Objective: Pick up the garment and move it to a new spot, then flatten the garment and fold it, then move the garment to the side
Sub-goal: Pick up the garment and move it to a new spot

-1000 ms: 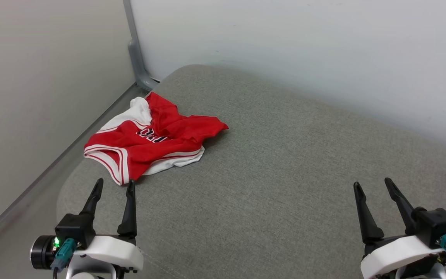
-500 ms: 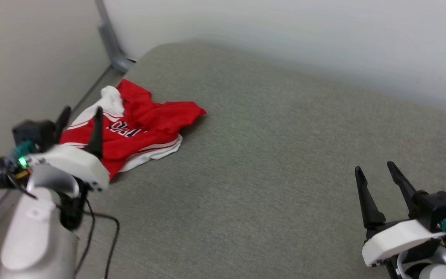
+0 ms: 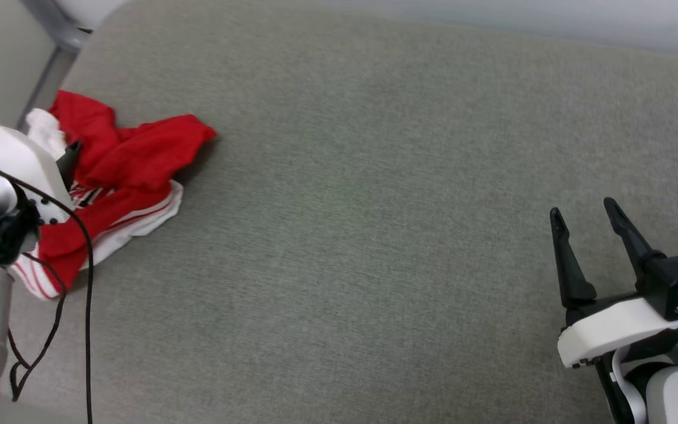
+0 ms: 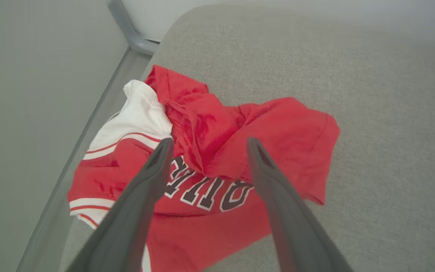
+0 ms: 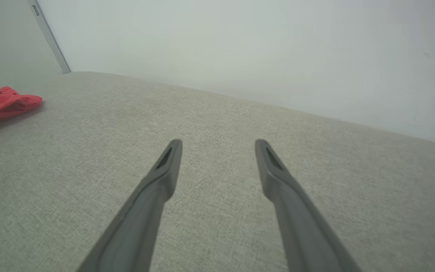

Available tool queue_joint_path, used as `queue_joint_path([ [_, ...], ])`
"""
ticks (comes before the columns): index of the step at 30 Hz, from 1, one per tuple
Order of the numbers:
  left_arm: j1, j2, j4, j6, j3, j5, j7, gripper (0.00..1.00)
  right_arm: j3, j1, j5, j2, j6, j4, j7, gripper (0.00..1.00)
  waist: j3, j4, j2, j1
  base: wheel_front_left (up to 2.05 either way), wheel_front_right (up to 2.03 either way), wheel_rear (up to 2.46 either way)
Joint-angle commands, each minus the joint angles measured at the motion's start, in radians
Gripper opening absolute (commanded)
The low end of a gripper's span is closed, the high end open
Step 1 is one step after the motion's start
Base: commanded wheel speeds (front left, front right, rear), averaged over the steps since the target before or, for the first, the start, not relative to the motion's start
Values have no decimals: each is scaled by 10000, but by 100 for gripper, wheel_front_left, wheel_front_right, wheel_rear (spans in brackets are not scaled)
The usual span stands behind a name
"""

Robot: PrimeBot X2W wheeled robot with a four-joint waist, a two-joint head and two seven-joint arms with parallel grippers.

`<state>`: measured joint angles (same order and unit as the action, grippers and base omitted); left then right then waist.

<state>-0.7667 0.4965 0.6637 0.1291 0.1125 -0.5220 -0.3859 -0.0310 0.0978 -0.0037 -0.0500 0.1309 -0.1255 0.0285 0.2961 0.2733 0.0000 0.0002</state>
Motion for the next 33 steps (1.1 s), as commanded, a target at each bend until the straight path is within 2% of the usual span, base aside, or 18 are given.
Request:
queue_joint_path([
  [1, -306, 178, 372, 23, 197, -373, -504, 100, -9, 242, -48, -5, -5, -59, 22, 100, 688, -531, 0, -2, 0, 0, 0],
  [6, -609, 525, 1429, 21, 489, -1170, -1621, 100, 32, 462, -141, -5, -5, -154, 13, 100, 1178, -766, 0, -2, 0, 0, 0],
  [11, -425, 564, 2613, 12, 525, -1772, -2474, 100, 22, 542, -120, -5, -5, -180, 18, 100, 1456, -907, 0, -2, 0, 0, 0],
  [12, -368, 514, 2878, 6, 537, -1815, -2629, 92, 21, 543, -109, -5, -5, -178, 10, 100, 1482, -921, 0, -2, 0, 0, 0],
  [14, -266, 310, 3338, 2, 536, -1956, -2871, 44, 2, 548, -108, -5, -5, -192, 26, 100, 1528, -939, 0, -2, 0, 0, 0],
  [15, -235, 208, 3485, 3, 561, -2010, -2901, 28, 5, 562, -108, -5, -5, -204, 38, 100, 1541, -944, 0, -2, 0, 0, 0],
  [16, -236, 135, 3553, 4, 585, -2029, -2827, 0, -6, 586, -114, -5, -5, -204, 54, 100, 1544, -943, 0, -2, 0, 0, 0],
  [18, -243, 79, 3616, 6, 622, -2037, -2780, 0, -18, 602, -126, -5, -5, -201, 45, 100, 1536, -938, 0, -2, 0, 0, 0],
  [21, -456, 60, 3559, 11, 698, -1950, -2170, 0, -61, 636, -172, -5, -5, -188, 123, 100, 1420, -886, 0, -2, 0, 0, 0],
  [28, -1049, 428, 3348, 13, 796, -1553, -60, 0, -64, 431, -59, -5, -5, -64, 99, 100, 739, -738, 0, -2, 0, 0, 0],
  [29, -1156, 492, 3271, 12, 825, -1435, 683, 0, -77, 341, 3, -5, -5, -30, 87, 100, 532, -690, 0, -2, 0, 0, 0],
  [33, -1338, 523, 3123, 12, 873, -1193, 1886, 0, -128, 250, 83, -5, -5, 64, 33, 100, 177, -619, 0, -2, 0, 0, 0],
])
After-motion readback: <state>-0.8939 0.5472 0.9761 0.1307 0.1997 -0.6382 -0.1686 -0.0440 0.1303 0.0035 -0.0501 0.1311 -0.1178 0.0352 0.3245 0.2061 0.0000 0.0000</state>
